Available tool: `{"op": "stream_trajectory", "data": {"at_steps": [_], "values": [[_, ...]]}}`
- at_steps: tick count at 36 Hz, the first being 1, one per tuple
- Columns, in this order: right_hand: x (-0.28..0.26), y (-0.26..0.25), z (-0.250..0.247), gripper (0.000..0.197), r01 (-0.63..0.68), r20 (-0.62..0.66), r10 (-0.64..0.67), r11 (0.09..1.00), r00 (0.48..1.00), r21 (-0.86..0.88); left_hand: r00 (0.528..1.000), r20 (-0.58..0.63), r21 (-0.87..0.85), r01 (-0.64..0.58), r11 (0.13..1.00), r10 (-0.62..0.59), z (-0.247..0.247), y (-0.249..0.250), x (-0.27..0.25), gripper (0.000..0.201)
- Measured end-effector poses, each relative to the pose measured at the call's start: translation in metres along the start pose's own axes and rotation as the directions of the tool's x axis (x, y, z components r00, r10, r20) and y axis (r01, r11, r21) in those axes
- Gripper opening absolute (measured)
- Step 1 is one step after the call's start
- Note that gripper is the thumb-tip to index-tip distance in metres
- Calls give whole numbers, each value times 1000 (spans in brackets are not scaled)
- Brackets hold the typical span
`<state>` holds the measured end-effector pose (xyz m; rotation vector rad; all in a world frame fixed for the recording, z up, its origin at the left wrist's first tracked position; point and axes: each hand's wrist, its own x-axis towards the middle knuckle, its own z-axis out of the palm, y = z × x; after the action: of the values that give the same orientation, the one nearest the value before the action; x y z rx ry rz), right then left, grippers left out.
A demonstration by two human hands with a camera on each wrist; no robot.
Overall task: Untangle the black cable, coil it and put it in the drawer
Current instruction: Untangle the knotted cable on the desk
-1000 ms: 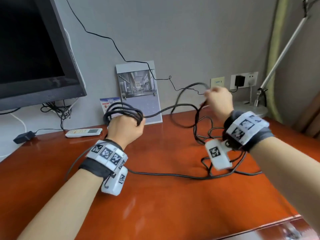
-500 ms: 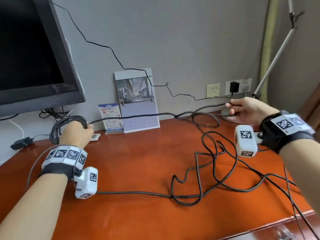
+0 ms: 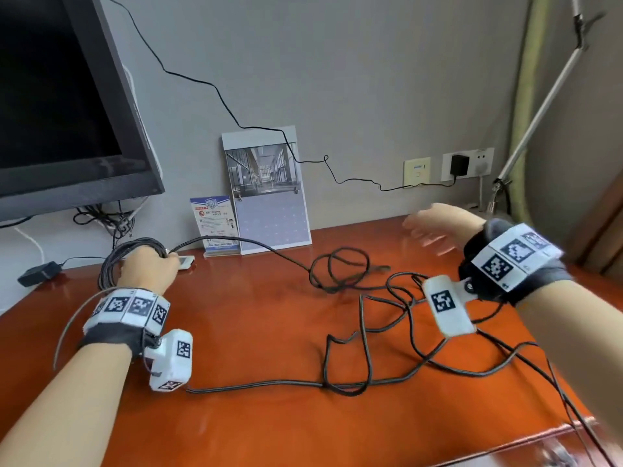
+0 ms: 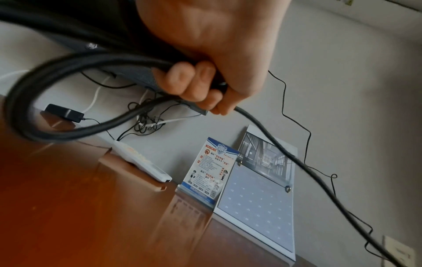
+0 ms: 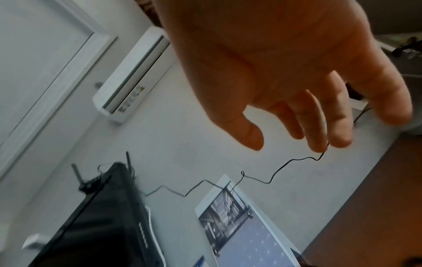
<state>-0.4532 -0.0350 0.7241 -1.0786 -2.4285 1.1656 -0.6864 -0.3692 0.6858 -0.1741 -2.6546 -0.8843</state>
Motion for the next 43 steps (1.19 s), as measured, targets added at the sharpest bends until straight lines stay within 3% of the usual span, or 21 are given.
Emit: {"op": "stream_trajectory", "data": {"at_steps": [2, 3, 8, 11, 14, 17, 20, 23, 25, 27, 30, 33, 35, 37, 39, 41, 43], "values": [[-4, -2, 8, 30, 29, -69, -40, 989, 997, -147, 1000, 23, 8, 0, 1000, -1, 1, 2, -3, 28], [-7, -3, 12, 30, 60, -38, -70, 974, 997, -219, 999, 34, 11, 4, 1000, -4, 2, 2, -3, 26], [-26, -9, 35, 35, 225, 262, -99, 830, 960, -511, 998, 66, 14, 23, 1000, -24, 11, -4, 4, 32], [-43, -13, 49, 50, 354, 406, -113, 728, 907, -587, 996, 89, -50, 13, 999, -9, 17, -9, 10, 34], [-54, -10, 61, 70, 428, 582, -4, 681, 813, -594, 985, 169, -242, 64, 968, -23, 26, -8, 12, 28], [-56, 1, 75, 77, 458, 605, 110, 551, 788, -697, 943, 330, -510, 217, 833, -44, 27, -3, 13, 23], [-47, 19, 87, 76, 486, 569, 75, 436, 819, -757, 926, 376, -695, 302, 653, -27, 24, -3, 15, 23], [-32, 39, 79, 87, 401, 465, 84, 389, 881, -829, 930, 366, -803, 330, 496, -27, 21, -7, 20, 22], [-23, 49, 61, 97, 321, 388, 56, 459, 920, -828, 927, 374, -854, 356, 379, -27, 21, -12, 25, 25], [-16, 58, 36, 96, 289, 365, -13, 638, 931, -714, 911, 410, -886, 408, 220, -37, 21, -16, 28, 27], [-17, 67, -3, 69, 283, 253, -194, 876, 948, -389, 893, 444, -896, 445, -2, -69, 24, -22, 26, 30], [-22, 82, -30, 48, 202, 17, -203, 952, 979, -230, 887, 441, -894, 421, -153, -135, 34, -30, 26, 31], [-30, 90, -38, 38, 95, 1, -100, 944, 995, -315, 879, 434, -899, 408, -160, -196, 45, -33, 23, 30], [-44, 95, -38, 30, -21, 36, 46, 852, 998, -523, 882, 405, -914, 384, -132, -243, 54, -33, 18, 28], [-59, 103, -32, 49, -76, 84, 178, 735, 980, -673, 888, 388, -921, 385, -61, -248, 59, -26, 7, 29], [-69, 114, -24, 63, -83, 110, 232, 689, 966, -720, 899, 381, -911, 405, 79, -214, 60, -16, -5, 30], [-74, 124, -17, 65, -57, 123, 236, 636, 964, -770, 924, 371, -854, 378, 357, -90, 57, -2, -19, 27]]}}
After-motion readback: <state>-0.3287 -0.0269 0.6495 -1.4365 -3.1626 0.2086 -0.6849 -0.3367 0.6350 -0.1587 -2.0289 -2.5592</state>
